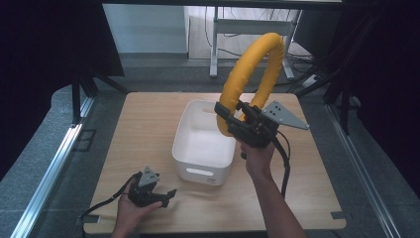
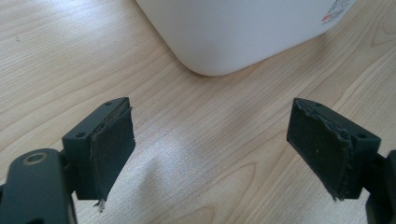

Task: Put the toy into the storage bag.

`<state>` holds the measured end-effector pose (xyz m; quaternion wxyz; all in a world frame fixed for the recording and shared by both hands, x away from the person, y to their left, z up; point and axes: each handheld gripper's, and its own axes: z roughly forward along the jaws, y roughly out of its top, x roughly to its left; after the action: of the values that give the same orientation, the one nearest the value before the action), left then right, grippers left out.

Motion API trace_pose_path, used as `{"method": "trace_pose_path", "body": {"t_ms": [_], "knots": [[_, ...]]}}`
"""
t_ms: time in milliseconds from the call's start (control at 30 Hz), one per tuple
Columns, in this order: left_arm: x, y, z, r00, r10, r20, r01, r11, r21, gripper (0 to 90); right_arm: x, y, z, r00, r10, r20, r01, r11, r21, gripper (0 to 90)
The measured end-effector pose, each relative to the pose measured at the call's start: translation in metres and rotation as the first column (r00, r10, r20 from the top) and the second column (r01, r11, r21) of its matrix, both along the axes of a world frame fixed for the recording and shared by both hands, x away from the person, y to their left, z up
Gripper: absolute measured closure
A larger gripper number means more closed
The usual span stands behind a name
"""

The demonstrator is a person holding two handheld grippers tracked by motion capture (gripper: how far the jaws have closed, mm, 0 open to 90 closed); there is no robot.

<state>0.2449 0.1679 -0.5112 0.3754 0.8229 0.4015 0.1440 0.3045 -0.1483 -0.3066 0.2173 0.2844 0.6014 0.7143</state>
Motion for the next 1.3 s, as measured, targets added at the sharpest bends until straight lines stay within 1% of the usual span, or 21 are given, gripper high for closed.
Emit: {"method": "trace_pose_path", "body": {"t_ms": [33, 67, 200, 233, 467, 700, 767, 967, 1067, 1167, 1233, 1300], "knots": [[0.0, 0.0, 0.0, 1.0, 0.003, 0.002, -0.003, 1.0, -0.002, 15.2, 0.0, 0.006, 0.0, 0.9999, 0.007, 0.008, -0.007, 1.0, -0.005, 50.9], [0.0, 0.0, 0.0, 1.0, 0.003, 0.002, -0.003, 1.0, -0.002, 15.2, 0.0, 0.006, 0.0, 0.9999, 0.007, 0.008, -0.007, 1.0, -0.005, 50.9], [0.0, 0.0, 0.0, 1.0, 0.004, 0.001, -0.004, 1.0, 0.0, 15.1, 0.002, 0.018, 0.0, 0.9996, 0.026, 0.004, -0.026, 1.0, -0.004, 50.9], [0.0, 0.0, 0.0, 1.0, 0.003, 0.002, -0.003, 1.0, 0.001, 15.1, 0.002, 0.018, 0.0, 0.9996, 0.026, 0.004, -0.026, 1.0, -0.004, 50.9], [0.0, 0.0, -0.001, 1.0, 0.003, 0.001, -0.003, 1.0, 0.0, 15.1, 0.007, 0.033, -0.005, 0.9985, 0.051, -0.017, -0.052, 0.999, -0.011, 50.8], [0.0, -0.001, -0.002, 1.0, 0.0, -0.002, 0.0, 1.0, 0.001, 15.0, 0.011, 0.042, -0.008, 0.9983, 0.053, -0.026, -0.053, 0.999, 0.004, 50.8], [0.0, -0.001, -0.001, 1.0, 0.0, -0.002, 0.0, 1.0, 0.001, 15.0, 0.011, 0.044, -0.009, 0.9976, 0.058, -0.038, -0.057, 0.998, 0.011, 50.8], [0.0, -0.001, -0.001, 1.0, -0.002, -0.003, 0.002, 1.0, 0.001, 15.0, 0.012, 0.053, -0.012, 0.9978, 0.055, -0.037, -0.054, 0.998, 0.008, 50.7], [0.0, -0.001, -0.001, 1.0, -0.002, -0.002, 0.002, 1.0, 0.002, 15.0, 0.012, 0.058, -0.015, 0.9979, 0.055, -0.035, -0.054, 0.998, 0.016, 50.7], [0.0, 0.0, -0.001, 1.0, -0.001, -0.001, 0.001, 1.0, 0.005, 15.0, 0.011, 0.065, -0.018, 0.9972, 0.063, -0.041, -0.063, 0.998, 0.013, 50.7], [0.0, 0.0, -0.001, 1.0, -0.004, 0.001, 0.004, 1.0, 0.008, 15.0, 0.011, 0.065, -0.019, 0.9968, 0.064, -0.047, -0.064, 0.998, 0.01, 50.8], [0.0, 0.0, -0.001, 1.0, -0.004, 0.0, 0.004, 1.0, 0.007, 14.9, 0.011, 0.069, -0.022, 0.9964, 0.067, -0.051, -0.066, 0.997, 0.027, 50.7]]}}
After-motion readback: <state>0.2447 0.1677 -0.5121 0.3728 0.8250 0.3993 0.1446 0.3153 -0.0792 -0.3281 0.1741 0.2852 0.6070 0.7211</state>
